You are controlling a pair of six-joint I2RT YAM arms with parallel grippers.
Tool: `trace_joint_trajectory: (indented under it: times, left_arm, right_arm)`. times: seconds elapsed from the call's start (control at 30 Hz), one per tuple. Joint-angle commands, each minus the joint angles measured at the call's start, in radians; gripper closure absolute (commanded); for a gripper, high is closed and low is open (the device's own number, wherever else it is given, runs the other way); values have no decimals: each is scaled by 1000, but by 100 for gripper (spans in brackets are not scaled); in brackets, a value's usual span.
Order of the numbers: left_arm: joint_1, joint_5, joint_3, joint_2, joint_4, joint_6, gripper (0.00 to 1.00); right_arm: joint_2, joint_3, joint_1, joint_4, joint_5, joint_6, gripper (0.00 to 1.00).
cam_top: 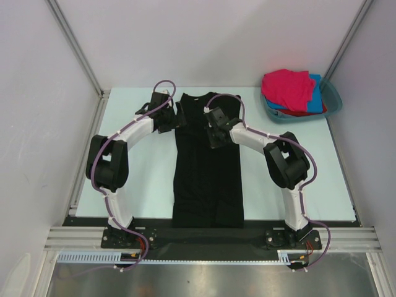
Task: Fold and stack the t-shirts
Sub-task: Fold the tshirt
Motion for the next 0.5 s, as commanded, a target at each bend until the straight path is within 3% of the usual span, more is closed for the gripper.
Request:
trace_joint_trajectory:
  times: [0.0, 0.47]
  left_arm:
    - [9, 15, 30, 3, 13, -14, 11]
    - [9, 18, 25, -3, 14, -14, 11]
  right_arm:
    - [-89, -5, 28, -12, 16, -6, 100]
    - [-149, -148, 104, -6, 77, 100, 100]
